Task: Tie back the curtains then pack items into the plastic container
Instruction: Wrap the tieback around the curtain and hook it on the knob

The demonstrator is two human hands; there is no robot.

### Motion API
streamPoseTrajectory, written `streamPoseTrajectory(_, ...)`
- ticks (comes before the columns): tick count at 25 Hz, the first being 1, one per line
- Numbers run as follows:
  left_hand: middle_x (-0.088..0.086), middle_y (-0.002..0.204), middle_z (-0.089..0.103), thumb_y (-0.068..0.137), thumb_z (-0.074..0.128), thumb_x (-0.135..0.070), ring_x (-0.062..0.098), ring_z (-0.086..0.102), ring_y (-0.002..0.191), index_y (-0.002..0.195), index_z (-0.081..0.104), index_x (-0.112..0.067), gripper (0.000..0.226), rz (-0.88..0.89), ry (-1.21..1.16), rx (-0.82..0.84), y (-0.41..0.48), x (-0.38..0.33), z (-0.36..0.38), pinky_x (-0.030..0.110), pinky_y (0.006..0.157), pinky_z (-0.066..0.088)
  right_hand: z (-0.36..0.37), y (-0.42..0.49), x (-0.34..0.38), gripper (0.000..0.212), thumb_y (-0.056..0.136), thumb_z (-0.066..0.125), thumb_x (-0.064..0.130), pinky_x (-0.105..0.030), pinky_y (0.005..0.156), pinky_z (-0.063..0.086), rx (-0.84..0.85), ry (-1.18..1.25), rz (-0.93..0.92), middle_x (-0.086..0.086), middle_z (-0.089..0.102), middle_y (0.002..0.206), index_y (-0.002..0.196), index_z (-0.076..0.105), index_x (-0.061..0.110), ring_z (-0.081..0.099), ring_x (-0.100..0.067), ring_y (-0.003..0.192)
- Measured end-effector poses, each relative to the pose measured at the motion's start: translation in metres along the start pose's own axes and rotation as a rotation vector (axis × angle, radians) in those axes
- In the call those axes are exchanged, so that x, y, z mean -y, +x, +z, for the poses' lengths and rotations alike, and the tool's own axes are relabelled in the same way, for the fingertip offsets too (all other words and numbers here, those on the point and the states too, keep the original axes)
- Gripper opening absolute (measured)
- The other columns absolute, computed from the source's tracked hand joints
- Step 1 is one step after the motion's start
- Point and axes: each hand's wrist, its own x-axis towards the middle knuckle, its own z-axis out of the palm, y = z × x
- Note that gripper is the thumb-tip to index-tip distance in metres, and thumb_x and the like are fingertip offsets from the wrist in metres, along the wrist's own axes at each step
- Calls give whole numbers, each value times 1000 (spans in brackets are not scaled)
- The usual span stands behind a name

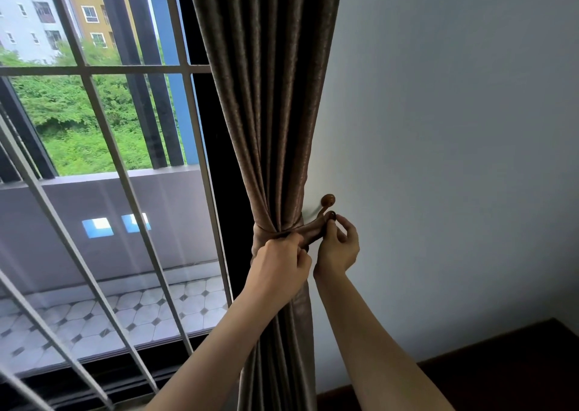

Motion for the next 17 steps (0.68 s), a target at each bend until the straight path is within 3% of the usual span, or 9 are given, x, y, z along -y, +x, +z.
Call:
streamPoseTrajectory(4, 0, 75, 66, 90, 49, -19, 15, 64, 72, 105, 63, -12, 22, 42, -24, -11, 0, 5, 0, 38, 75, 55, -2, 4, 1, 17, 90, 56, 17, -29, 81, 52, 43, -67, -49, -1, 68, 88, 92, 61, 33, 64, -12, 86)
streamPoseTrajectory(7, 1, 83, 71, 90, 54, -17, 12, 66, 78, 109, 66, -12, 22, 111, -76, -68, 0, 16, 1, 29, 78, 55, -7, 11, 2, 18, 92, 53, 14, -29, 82, 52, 122, -156, -129, -6, 68, 98, 95, 64, 27, 64, -19, 91)
streamPoseTrajectory(10, 3, 84, 73, 89, 60, -15, 9, 69, 74, 105, 70, -8, 20, 255, -132, -228, -3, 33, 3, 20, 73, 56, -11, 19, 3, 25, 95, 49, 11, -31, 98, 48, 206, -272, -211, -4, 66, 114, 111, 67, 17, 61, -17, 102)
streamPoseTrajectory(12, 6, 84, 73, 87, 61, -12, 8, 67, 74, 101, 71, -2, 20, 390, -94, -380, -7, 46, 8, 18, 74, 56, -13, 21, 3, 27, 96, 50, 12, -27, 99, 45, 243, -323, -252, -3, 64, 119, 118, 64, 15, 59, -17, 107)
streamPoseTrajectory(14, 13, 100, 70, 88, 60, -5, 13, 65, 96, 106, 68, 6, 23, 548, -4, -475, -13, 58, 17, 22, 91, 52, -14, 23, 3, 28, 96, 49, 13, -25, 96, 44, 276, -370, -298, -5, 64, 120, 121, 62, 13, 59, -18, 109)
streamPoseTrajectory(17, 16, 136, 49, 89, 59, 0, 22, 45, 131, 132, 47, 5, 44, 721, 214, -404, -20, 78, 31, 35, 109, 39, -15, 27, 1, 29, 97, 48, 15, -27, 98, 44, 305, -415, -344, -7, 63, 121, 123, 60, 13, 58, -20, 111)
